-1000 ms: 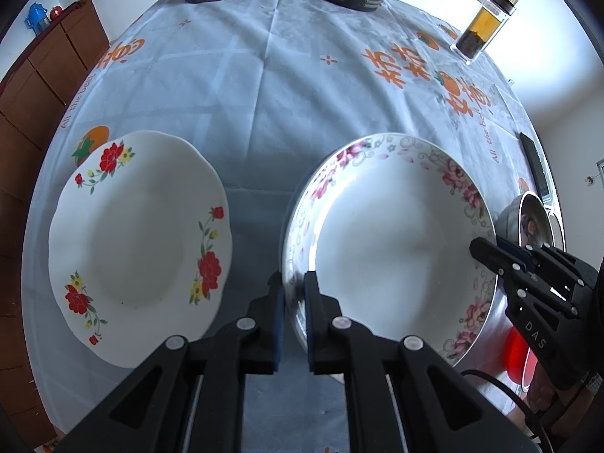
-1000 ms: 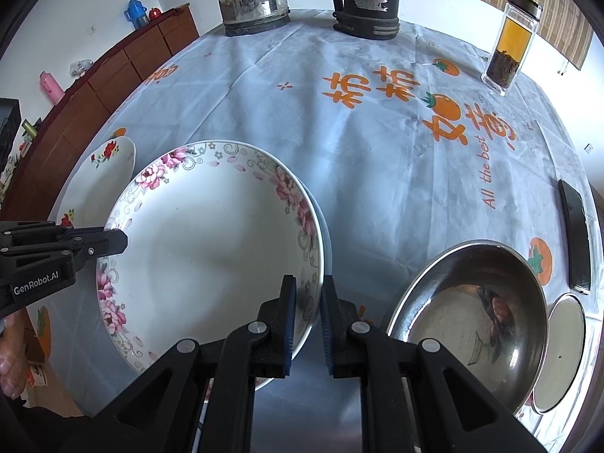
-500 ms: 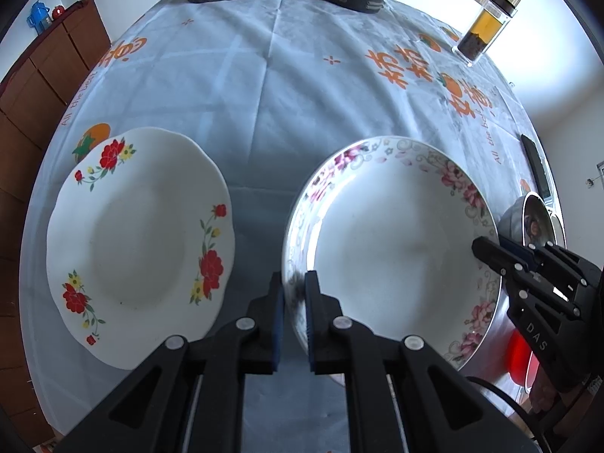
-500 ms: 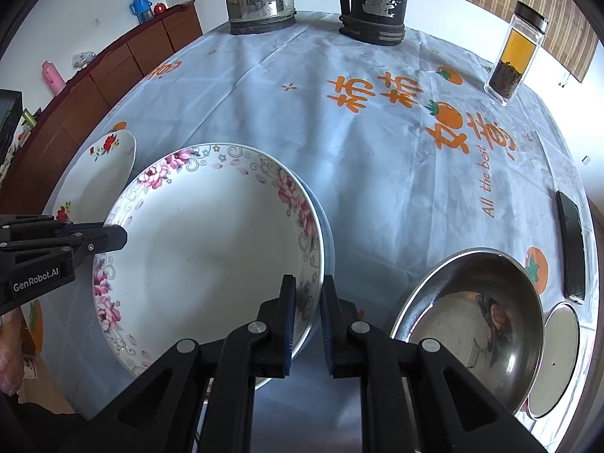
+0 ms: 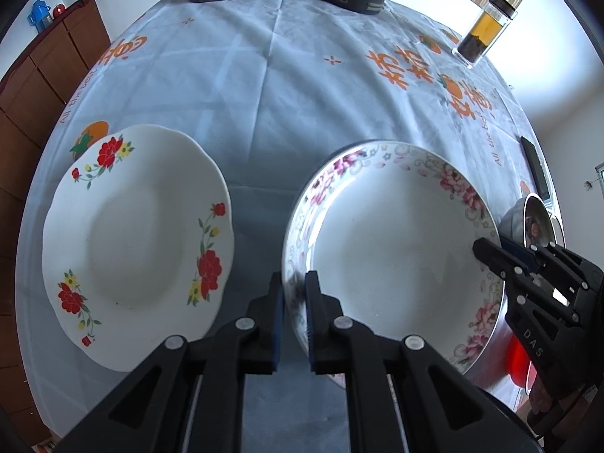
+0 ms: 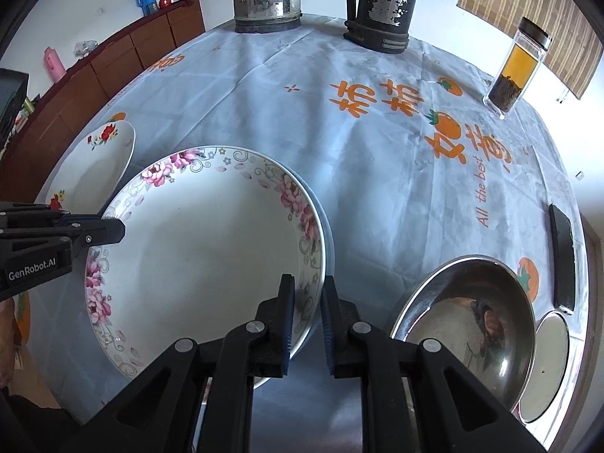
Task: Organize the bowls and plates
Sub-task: 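Lower the pink-floral plate onto the blue-patterned plate with both grippers, then open both grippers to release the pink-floral plate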
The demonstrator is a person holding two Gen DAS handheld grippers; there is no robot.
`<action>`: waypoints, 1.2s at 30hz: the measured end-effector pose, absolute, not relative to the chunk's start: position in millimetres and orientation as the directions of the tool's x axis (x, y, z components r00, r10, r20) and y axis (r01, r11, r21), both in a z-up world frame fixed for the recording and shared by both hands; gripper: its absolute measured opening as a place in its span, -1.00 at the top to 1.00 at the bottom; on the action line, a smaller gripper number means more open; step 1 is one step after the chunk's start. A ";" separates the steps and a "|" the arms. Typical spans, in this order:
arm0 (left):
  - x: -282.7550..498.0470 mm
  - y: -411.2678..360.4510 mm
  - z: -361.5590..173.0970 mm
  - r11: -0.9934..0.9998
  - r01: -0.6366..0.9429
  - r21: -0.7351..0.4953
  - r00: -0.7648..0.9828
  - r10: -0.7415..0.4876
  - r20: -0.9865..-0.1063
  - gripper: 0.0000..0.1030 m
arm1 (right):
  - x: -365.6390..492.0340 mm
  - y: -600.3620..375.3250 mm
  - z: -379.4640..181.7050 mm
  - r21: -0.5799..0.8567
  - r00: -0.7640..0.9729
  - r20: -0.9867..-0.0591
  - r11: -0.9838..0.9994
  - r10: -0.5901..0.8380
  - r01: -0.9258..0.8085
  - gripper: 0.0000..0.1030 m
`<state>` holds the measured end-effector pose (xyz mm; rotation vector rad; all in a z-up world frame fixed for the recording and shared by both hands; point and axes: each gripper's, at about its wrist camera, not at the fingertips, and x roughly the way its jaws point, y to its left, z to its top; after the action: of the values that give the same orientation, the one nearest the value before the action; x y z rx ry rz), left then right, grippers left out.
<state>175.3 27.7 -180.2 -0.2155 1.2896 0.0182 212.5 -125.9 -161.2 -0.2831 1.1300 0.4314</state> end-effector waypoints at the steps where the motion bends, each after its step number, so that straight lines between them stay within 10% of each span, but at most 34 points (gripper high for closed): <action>1: 175.5 27.6 -180.5 0.980 -0.134 -0.149 0.280 -0.106 -0.954 0.86 | 213.0 -126.3 -161.1 0.000 0.358 -0.914 0.884 0.189 -0.468 0.71; 36: 174.5 29.4 -181.2 0.978 -0.144 -0.152 0.284 -0.106 -0.953 0.84 | 213.4 -128.9 -160.5 -0.016 0.372 -0.912 0.891 0.173 -0.454 0.68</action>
<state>174.5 29.4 -181.2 -0.2247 1.2854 0.0255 213.4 -128.9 -160.5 -0.2839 1.1223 0.4088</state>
